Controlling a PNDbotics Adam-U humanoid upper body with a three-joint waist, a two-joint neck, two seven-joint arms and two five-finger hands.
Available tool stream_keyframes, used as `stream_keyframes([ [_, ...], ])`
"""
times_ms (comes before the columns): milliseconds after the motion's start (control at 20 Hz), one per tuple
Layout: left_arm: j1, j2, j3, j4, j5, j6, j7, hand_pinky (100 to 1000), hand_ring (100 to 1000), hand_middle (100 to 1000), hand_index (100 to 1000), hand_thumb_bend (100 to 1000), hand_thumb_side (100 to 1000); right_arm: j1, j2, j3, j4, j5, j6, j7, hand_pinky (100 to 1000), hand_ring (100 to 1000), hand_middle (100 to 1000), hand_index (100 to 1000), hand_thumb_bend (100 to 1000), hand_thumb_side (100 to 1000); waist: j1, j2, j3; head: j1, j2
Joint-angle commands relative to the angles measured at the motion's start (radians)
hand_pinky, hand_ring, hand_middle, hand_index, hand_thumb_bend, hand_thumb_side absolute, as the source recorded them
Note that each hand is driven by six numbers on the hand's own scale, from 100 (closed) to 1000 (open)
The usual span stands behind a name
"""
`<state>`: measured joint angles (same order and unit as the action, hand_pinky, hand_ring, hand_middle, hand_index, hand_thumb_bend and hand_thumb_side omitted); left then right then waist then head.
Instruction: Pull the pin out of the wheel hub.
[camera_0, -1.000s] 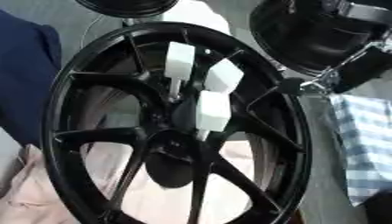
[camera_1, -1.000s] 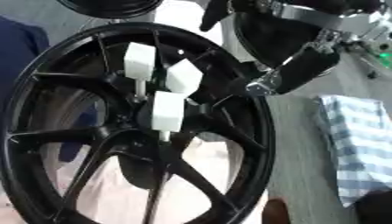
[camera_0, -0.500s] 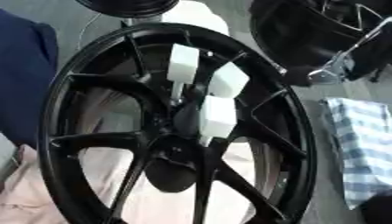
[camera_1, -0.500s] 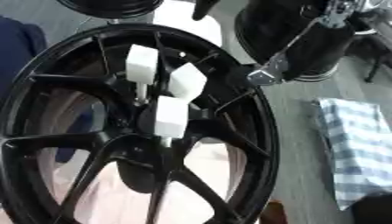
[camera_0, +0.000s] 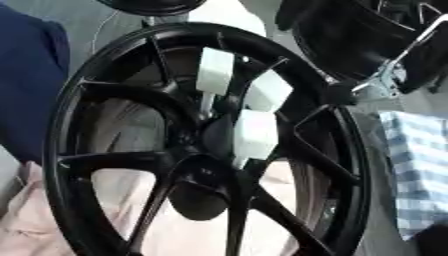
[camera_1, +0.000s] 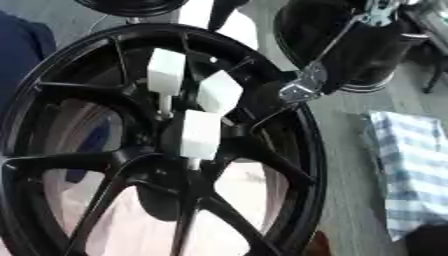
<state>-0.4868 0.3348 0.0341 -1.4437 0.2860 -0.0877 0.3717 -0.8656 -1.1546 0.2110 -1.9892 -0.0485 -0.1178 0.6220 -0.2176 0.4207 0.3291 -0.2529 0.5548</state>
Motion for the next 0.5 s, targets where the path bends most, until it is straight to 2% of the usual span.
stream_keyframes([
  [50, -0.016, 0.02, 0.001, -0.019, 0.002, 0.001, -0.001, 576, 530, 494, 666, 197, 875, -0.033, 0.003, 0.01, 0.0, 0.01, 0.008, 0.014, 863, 837, 780, 814, 450, 188, 0.014, -0.018, 0.001, 0.005, 0.017],
  [250, -0.022, 0.014, 0.001, -0.013, 0.002, 0.002, -0.001, 576, 530, 494, 666, 198, 874, -0.071, 0.04, 0.042, 0.035, 0.045, 0.004, 0.02, 863, 835, 780, 814, 451, 177, 0.019, -0.022, 0.005, 0.009, 0.033],
  [500, -0.029, 0.007, -0.001, -0.006, 0.002, 0.002, -0.002, 576, 529, 494, 666, 199, 874, -0.085, 0.065, 0.065, 0.07, 0.088, -0.017, 0.014, 862, 833, 778, 813, 443, 177, 0.02, -0.024, 0.011, 0.013, 0.022],
])
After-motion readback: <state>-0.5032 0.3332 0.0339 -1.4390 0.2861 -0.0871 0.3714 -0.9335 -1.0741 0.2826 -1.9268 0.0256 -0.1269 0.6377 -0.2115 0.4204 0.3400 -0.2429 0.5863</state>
